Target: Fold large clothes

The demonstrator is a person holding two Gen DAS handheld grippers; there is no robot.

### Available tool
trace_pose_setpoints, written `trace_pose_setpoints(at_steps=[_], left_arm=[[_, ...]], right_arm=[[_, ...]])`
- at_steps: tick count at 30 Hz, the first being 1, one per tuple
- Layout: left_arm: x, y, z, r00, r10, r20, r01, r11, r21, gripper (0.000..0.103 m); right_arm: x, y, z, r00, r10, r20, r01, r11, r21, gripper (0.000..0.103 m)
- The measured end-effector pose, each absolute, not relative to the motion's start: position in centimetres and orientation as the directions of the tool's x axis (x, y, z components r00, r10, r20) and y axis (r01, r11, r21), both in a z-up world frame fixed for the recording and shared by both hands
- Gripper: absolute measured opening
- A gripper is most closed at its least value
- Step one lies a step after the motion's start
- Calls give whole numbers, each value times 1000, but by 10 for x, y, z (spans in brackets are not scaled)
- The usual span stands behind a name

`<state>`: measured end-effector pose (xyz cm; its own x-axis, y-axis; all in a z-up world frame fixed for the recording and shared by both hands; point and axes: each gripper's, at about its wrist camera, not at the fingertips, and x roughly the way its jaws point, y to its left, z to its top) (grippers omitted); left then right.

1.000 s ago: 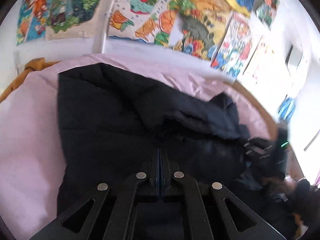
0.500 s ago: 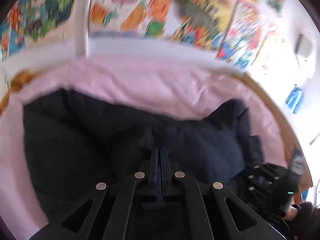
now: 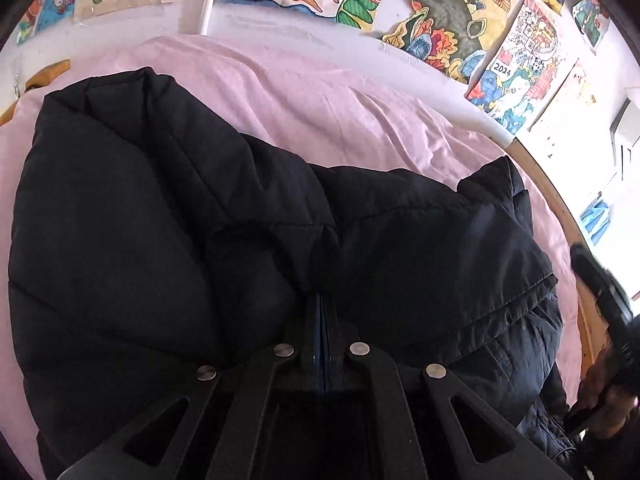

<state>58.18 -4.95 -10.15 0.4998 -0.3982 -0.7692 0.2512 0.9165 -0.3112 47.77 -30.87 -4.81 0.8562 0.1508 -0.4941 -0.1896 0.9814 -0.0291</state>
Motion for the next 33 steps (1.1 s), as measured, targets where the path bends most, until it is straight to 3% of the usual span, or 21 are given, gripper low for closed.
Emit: trace_pose_setpoints(at_steps=[4,9,14,25,30,31,33], left_arm=[[581,-50,-101,505,-396,-767,252,918,-308,3],[580,-50,-102,508,-391,-768,255,919,-300,3],[585,-54,-110,499,-376,-781,259,925,-279,4],[589,-57,-124,509,-379,-773,287,921,-262,4],[581,-50,-112,538,-454,-710,317,890,-329,4],[577,-47,-108,543,-479,-690,331,877,-349,9],[571,-42,-101,554,-495,-669,350,868,-353,13]], right_arm=[[498,-291,-35,868,161,-470,-216,974,-64,17],[547,-259,-73,760,93,-643,-276,942,-190,17],[564,-265,-102,734,95,-673,-275,947,-166,15],[562,-267,-128,747,86,-659,-247,956,-156,15],[549,-268,-118,785,74,-615,-232,955,-182,18],[544,-269,-113,790,75,-608,-228,957,-179,22],[529,-278,-102,804,117,-582,-241,960,-140,41]])
